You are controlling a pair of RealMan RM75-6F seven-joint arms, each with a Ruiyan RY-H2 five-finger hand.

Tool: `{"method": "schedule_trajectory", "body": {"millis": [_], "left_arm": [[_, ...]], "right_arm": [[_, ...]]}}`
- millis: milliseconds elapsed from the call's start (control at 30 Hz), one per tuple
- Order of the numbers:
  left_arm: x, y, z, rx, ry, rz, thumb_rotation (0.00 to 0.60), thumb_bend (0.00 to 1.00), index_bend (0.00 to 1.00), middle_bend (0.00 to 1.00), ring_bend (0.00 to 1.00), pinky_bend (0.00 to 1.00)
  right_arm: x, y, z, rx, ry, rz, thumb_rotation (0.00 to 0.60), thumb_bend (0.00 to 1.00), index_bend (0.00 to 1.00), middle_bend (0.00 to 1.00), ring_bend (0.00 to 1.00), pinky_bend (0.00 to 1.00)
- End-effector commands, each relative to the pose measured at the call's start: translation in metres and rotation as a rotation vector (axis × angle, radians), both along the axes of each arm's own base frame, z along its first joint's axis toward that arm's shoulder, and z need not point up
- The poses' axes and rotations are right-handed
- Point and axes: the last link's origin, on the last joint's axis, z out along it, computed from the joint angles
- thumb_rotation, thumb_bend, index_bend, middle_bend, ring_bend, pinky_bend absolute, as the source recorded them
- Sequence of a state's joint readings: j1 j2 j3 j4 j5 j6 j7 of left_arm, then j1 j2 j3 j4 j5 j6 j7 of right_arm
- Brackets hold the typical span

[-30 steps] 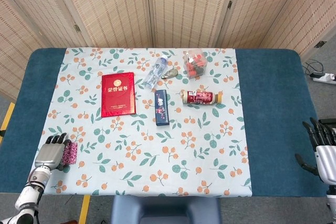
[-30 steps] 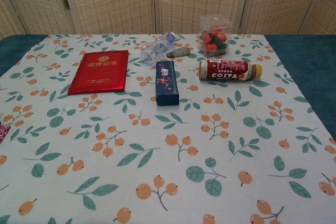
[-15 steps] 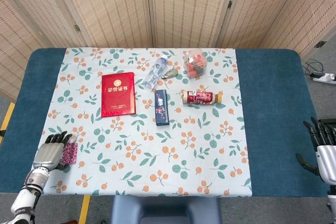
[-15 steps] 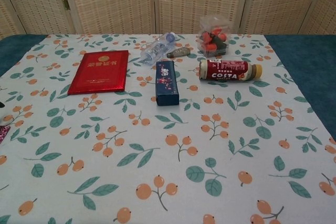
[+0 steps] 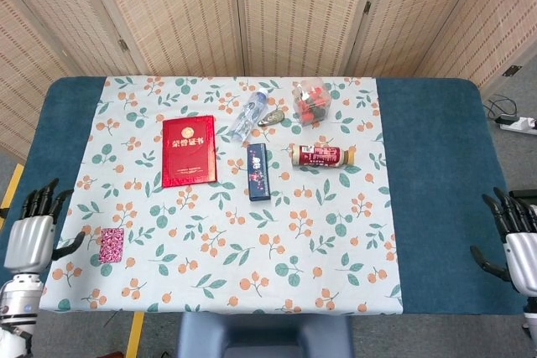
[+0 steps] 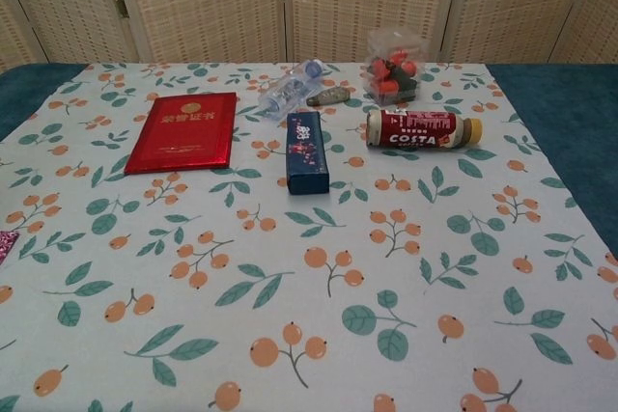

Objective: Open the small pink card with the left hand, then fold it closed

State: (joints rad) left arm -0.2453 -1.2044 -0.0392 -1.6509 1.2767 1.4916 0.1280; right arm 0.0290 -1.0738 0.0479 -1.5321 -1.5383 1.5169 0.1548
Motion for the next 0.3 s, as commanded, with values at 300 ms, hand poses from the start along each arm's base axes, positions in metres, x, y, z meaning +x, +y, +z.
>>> {"method": "schedule_trajectory", "body": {"millis": [300], "left_arm": [[-0.010,-0.043,0.000,0.043,-0.005,-0.027,0.600,0.33,0.18,0.00,0.00,0.00]], "right_arm": [[0.007,0.002,-0.004,0.068,-0.082,0.034,0.600,0.32,0.00,0.00,0.00,0.00]]}}
